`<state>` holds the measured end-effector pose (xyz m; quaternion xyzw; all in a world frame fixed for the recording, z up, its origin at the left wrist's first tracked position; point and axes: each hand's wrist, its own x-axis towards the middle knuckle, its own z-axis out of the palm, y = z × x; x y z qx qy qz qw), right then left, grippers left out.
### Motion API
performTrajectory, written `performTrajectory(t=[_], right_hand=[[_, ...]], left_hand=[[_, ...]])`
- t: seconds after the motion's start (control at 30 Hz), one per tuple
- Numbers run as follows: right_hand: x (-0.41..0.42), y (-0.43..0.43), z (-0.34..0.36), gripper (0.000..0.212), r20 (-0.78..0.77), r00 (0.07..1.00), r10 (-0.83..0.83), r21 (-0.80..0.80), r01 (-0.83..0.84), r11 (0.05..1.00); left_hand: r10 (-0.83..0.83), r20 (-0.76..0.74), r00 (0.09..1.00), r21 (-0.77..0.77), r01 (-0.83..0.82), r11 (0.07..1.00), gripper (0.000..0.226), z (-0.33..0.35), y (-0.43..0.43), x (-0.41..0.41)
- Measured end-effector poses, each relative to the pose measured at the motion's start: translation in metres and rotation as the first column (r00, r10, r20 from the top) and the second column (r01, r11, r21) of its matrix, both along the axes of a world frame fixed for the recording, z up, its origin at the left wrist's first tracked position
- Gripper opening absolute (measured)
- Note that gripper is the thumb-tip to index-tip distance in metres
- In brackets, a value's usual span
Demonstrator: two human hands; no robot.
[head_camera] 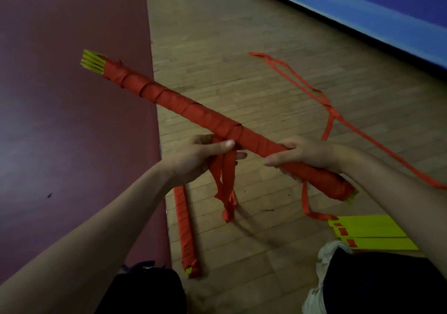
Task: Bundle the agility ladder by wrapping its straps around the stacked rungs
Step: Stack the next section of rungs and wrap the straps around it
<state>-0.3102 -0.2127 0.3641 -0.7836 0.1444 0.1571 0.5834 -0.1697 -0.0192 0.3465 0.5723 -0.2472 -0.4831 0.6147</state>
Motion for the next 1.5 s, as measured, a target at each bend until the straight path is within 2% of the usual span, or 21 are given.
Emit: performTrajectory(t=[0.13, 0.27, 0.37, 0.47, 0.57, 0.73, 0.83, 0.97, 1.13, 1.27, 1.4, 1.47, 1.5], right_hand=[[-0.002, -0.005, -0.001, 0.034, 0.027, 0.997, -0.072, 0.007, 0.072, 0.997], [0.003, -0.009, -0.006, 0.041, 0.026, 0.988, -0.155, 0.006, 0.155, 0.988], [0.005, -0.009, -0.01, 0.044, 0.071, 0.979, -0.189, -0.076, 0.194, 0.978], [0.008, -0.008, -0.017, 0.059, 0.124, 0.975, -0.182, -0.223, 0.206, 0.953], [0.011, -0.011, -0.023, 0.056, 0.139, 0.982, -0.128, -0.464, 0.179, 0.868], [0.01, -0.001, -0.02, 0.053, 0.204, 0.976, -0.075, -0.694, 0.198, 0.692], [0.009, 0.011, -0.019, 0.05, 0.243, 0.969, -0.038, -0.795, 0.221, 0.565], [0.009, 0.02, -0.02, 0.042, 0.322, 0.946, 0.035, -0.84, 0.268, 0.472], [0.008, 0.021, -0.026, 0.052, 0.447, 0.88, 0.159, -0.869, 0.384, 0.313], [0.009, 0.019, -0.035, 0.056, 0.57, 0.769, 0.29, -0.822, 0.524, 0.224], [0.01, 0.019, -0.034, 0.054, 0.583, 0.742, 0.331, -0.811, 0.555, 0.184], [0.011, 0.023, -0.031, 0.056, 0.508, 0.822, 0.257, -0.858, 0.455, 0.239], [0.011, 0.022, -0.028, 0.056, 0.433, 0.877, 0.207, -0.88, 0.361, 0.309]], left_hand=[[0.026, -0.087, 0.996, 0.069, -0.02, 0.997, 0.027, -0.001, -0.001, -0.006], [0.072, -0.016, 0.997, 0.171, -0.068, 0.983, 0.031, -0.001, -0.004, -0.011], [0.101, -0.032, 0.994, 0.198, -0.093, 0.976, 0.028, 0.0, -0.005, -0.013], [0.095, -0.051, 0.994, 0.216, -0.082, 0.973, 0.022, 0.002, -0.007, -0.014], [0.109, -0.039, 0.993, 0.246, -0.096, 0.964, 0.018, 0.0, -0.009, -0.016], [0.195, -0.137, 0.971, 0.184, -0.168, 0.968, 0.017, -0.003, -0.011, -0.02], [0.212, -0.128, 0.969, 0.176, -0.188, 0.966, 0.019, -0.004, -0.011, -0.02], [0.172, -0.067, 0.983, 0.154, -0.16, 0.975, 0.024, -0.004, -0.009, -0.022], [0.106, 0.016, 0.994, 0.109, -0.107, 0.988, 0.028, -0.002, -0.009, -0.018], [0.144, 0.002, 0.99, 0.141, -0.143, 0.98, 0.068, 0.004, -0.014, -0.018], [0.233, -0.064, 0.97, 0.154, -0.221, 0.963, 0.057, 0.003, -0.017, -0.02], [0.236, -0.083, 0.968, 0.153, -0.222, 0.963, 0.049, 0.002, -0.015, -0.02], [0.23, -0.084, 0.97, 0.154, -0.215, 0.964, 0.045, 0.001, -0.014, -0.019]])
